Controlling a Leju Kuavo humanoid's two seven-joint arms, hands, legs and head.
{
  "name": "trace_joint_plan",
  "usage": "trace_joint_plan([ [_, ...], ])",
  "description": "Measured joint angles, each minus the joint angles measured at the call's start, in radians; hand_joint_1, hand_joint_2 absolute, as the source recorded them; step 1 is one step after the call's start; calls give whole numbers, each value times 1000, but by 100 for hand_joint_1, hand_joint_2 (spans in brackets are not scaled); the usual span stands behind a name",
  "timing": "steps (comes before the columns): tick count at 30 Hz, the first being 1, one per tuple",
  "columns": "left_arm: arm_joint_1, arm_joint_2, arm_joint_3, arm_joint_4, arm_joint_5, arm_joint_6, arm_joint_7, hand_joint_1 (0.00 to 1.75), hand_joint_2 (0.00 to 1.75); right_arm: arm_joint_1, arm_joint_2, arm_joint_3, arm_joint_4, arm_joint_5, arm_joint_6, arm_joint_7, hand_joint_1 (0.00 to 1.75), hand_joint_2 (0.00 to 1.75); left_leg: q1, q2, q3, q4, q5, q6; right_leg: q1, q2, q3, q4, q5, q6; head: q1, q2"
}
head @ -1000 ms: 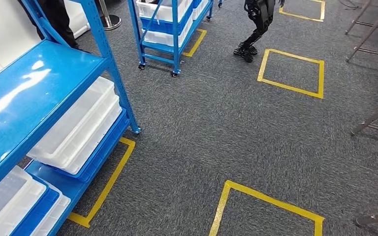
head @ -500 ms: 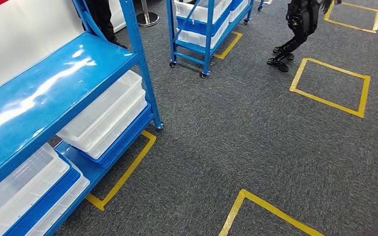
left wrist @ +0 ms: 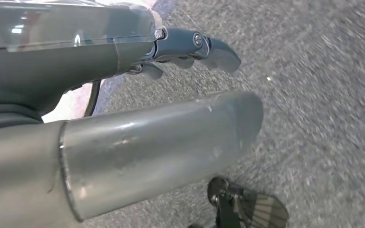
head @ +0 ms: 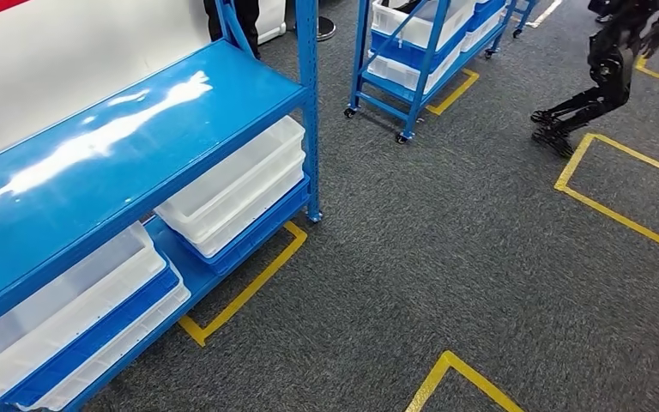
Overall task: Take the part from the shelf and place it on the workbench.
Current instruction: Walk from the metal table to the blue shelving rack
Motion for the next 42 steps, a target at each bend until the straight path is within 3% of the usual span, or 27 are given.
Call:
trace_joint_plan([
  [1, 3, 3, 0, 0, 0, -2, -3, 0, 0, 1, 1, 0, 0, 0, 0, 1, 0, 0, 0, -13, 0, 2, -1, 0, 0, 1, -4, -1, 18, -1, 0, 0],
  [2, 6, 5, 0, 0, -1, -3, -7, 0, 0, 2, 1, 0, 1, 0, 0, 2, 0, 0, 0, -28, 1, 4, -1, -1, -1, 5, 10, -42, 54, -3, 0, 0],
  [3, 8, 7, 0, 0, -2, -5, -13, 0, 0, 2, 1, -1, 1, 0, 0, 2, 0, 0, 0, -42, 2, 6, -2, -3, -2, 18, 38, -110, 97, -6, 0, 0],
  [5, 8, 8, 0, 0, -6, -8, -24, 0, 0, 3, 2, -2, 2, -2, 0, 2, 0, 0, -1, -68, -2, 12, -4, -10, -4, 63, 85, -225, 148, -11, 0, 0],
  [7, 10, 8, -1, 0, -9, -9, -31, 0, 0, 1, 2, -2, 3, -5, -1, 2, 0, 0, 2, -89, -10, 15, -3, -21, -1, 83, 96, -257, 151, -14, 0, 0],
  [9, 16, 8, -1, 0, -10, -9, -33, 0, 0, -3, 4, -3, 3, -7, -1, 2, 0, 0, 6, -102, -16, 15, -2, -34, -1, 61, 99, -263, 154, -21, 0, 0],
  [11, 20, 8, -1, 0, -11, -9, -36, 0, 0, -3, 7, -4, 3, -7, -2, 2, 0, 0, 4, -65, -34, 51, -28, -44, -5, 35, 105, -274, 159, -33, -2, 0],
  [13, 18, 7, -2, 0, -14, -10, -42, 0, 0, -1, 9, -7, 4, -9, -2, 4, 0, 0, 3, -8, -85, 163, -91, -52, -2, 7, 107, -280, 160, -41, -5, 0],
  [15, 18, 8, -4, 0, -17, -11, -47, 0, 0, 0, 9, -10, 4, -10, -2, 6, 0, 0, 5, 13, -137, 276, -135, -58, 1, -23, 107, -279, 157, -45, -5, 0],
  [16, 19, 8, -4, 0, -18, -12, -49, 0, 0, 0, 9, -12, 5, -10, -2, 8, 0, 0, 6, 17, -142, 289, -130, -59, 2, -36, 108, -279, 156, -45, -5, 0],
  [17, 21, 8, -5, 0, -19, -13, -50, 0, 0, 0, 9, -13, 5, -10, -2, 8, 0, 0, 6, 21, -125, 261, -107, -59, 2, -48, 109, -278, 154, -45, -5, 0],
  [18, 22, 8, -5, 0, -20, -14, -50, 0, 0, -1, 10, -15, 5, -10, -3, 8, 0, 0, 6, 31, -92, 200, -72, -56, 2, -59, 112, -277, 151, -44, -5, 0],
  [20, 21, 9, -5, 0, -20, -14, -54, 0, 0, -2, 12, -17, 5, -10, -3, 8, 0, 0, -2, 78, -20, 64, -22, -44, 5, -79, 118, -276, 146, -38, -5, 0],
  [22, 18, 9, -6, 0, -20, -16, -57, 0, 0, -3, 14, -19, 5, -10, -4, 9, 0, 0, -13, 104, 8, 7, -14, -31, 9, -99, 121, -275, 143, -30, -5, 0],
  [24, 20, 9, -6, 0, -21, -18, -59, 0, 0, -5, 16, -19, 5, -10, -5, 9, 0, 0, -12, 84, 8, 0, -10, -22, 10, -114, 126, -276, 139, -20, -5, 0],
  [26, 23, 8, -6, 0, -21, -19, -61, 0, 0, -6, 17, -20, 5, -10, -7, 10, 0, 0, -4, 63, 13, -11, -2, -11, 6, -73, 119, -245, 113, -10, -4, 0],
  [28, 21, 6, -6, 0, -23, -20, -64, 0, 0, -5, 17, -21, 6, -10, -9, 11, 0, 0, 0, 42, 14, -16, 3, -4, 1, -15, 72, -140, 51, -4, -4, 0],
  [30, 19, 6, -6, 0, -24, -20, -66, 0, 0, -3, 17, -24, 6, -11, -11, 12, 0, 0, 0, 18, 12, -14, 4, -2, -1, 0, 13, -23, 6, -1, -4, 0],
  [31, 20, 6, -6, 0, -24, -20, -66, 0, 0, -2, 17, -25, 6, -12, -12, 12, 0, 0, 0, 4, 12, -12, 4, -2, -2, 1, 1, -3, 11, 0, -4, 0],
  [32, 22, 6, -6, 0, -24, -20, -66, 0, 0, -2, 17, -25, 6, -12, -13, 13, 0, 0, 1, -10, 12, -8, 3, -3, -4, 2, 5, -20, 36, 1, -4, 0],
  [33, 23, 6, -6, 0, -25, -21, -66, 0, 0, -2, 17, -25, 6, -13, -14, 13, 0, 0, 2, -24, 12, -4, 1, -6, -7, 9, 27, -73, 75, 2, -4, 0],
  [35, 23, 4, -6, 0, -25, -22, -66, 0, 0, -1, 16, -26, 6, -13, -14, 14, 0, 0, 4, -49, 6, 12, -6, -17, -13, 46, 80, -195, 132, 2, -4, 0],
  [37, 22, 4, -6, 0, -26, -22, -67, 0, 0, -2, 17, -26, 6, -13, -14, 14, 0, 0, 4, -68, -3, 22, -9, -30, -12, 69, 99, -242, 143, -2, -4, 0],
  [39, 24, 4, -6, 0, -26, -22, -68, 0, 0, -6, 17, -26, 6, -13, -14, 14, 0, 0, 6, -84, -11, 22, -6, -42, -9, 53, 96, -243, 145, -12, -4, 0],
  [40, 26, 3, -6, 0, -26, -22, -68, 0, 0, -6, 17, -26, 6, -13, -14, 14, 0, 0, 7, -77, -14, 26, -10, -47, -9, 43, 97, -245, 147, -20, -4, 0],
  [42, 26, 2, -7, 0, -26, -22, -68, 0, 0, -5, 18, -27, 6, -13, -15, 15, 0, 0, 6, -35, -42, 84, -47, -55, -10, 19, 97, -252, 150, -33, -5, 0],
])
